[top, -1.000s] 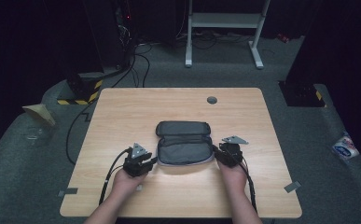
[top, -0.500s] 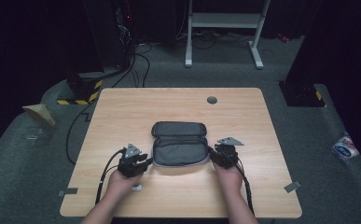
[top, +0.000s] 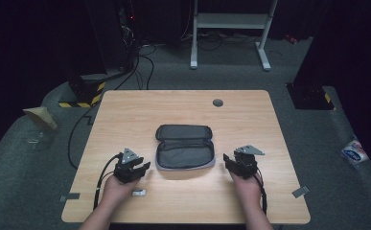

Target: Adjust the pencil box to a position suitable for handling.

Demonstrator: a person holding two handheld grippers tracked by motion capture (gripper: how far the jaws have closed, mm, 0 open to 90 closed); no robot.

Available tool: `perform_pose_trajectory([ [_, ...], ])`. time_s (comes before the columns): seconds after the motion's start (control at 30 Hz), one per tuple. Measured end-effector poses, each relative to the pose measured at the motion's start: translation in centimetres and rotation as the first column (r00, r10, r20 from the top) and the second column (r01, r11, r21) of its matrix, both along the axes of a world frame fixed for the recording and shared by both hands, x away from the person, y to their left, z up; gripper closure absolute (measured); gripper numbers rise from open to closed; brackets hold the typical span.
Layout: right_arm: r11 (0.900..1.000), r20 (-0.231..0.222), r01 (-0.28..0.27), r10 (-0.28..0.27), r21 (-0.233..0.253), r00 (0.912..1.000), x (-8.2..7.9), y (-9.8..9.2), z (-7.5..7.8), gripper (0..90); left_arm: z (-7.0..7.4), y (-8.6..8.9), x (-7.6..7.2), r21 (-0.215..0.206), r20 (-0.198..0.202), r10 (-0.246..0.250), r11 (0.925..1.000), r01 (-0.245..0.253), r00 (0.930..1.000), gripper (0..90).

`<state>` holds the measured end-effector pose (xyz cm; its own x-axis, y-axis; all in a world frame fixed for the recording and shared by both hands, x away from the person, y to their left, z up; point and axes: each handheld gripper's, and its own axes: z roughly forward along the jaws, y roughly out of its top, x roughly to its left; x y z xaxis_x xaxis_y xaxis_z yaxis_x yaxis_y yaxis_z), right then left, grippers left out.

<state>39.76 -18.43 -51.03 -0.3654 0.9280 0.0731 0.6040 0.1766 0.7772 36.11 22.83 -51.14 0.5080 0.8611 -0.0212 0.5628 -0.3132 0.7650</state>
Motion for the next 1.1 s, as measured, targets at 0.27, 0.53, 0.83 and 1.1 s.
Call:
perform_pose_trajectory([
  [0.27,0.999,-0.042,0.012,-0.013,-0.032,0.999,-1.9,-2.4,-0.8,42.0,-0.2,3.0,-1.4,0.038,-0.001,-0.003,0.9993,0.003,1.0,56.5],
  [0.53,0.994,-0.043,0.007,-0.012,-0.109,0.999,-2.9,-2.4,-1.2,36.1,-1.2,6.3,-3.9,0.003,-0.031,-0.022,0.9997,0.022,0.9993,49.3],
  [0.83,0.994,-0.037,0.022,-0.026,-0.11,0.999,-3.3,-2.2,-1.3,35.4,-1.6,6.8,-5.1,0.048,-0.004,-0.07,0.9964,0.07,0.9975,31.7],
  [1.1,0.994,-0.037,0.021,-0.026,-0.109,0.999,-3.2,-2.2,-1.3,35.5,-0.4,5.9,-6.0,-0.043,0.019,-0.097,0.9943,0.097,0.9951,29.4],
])
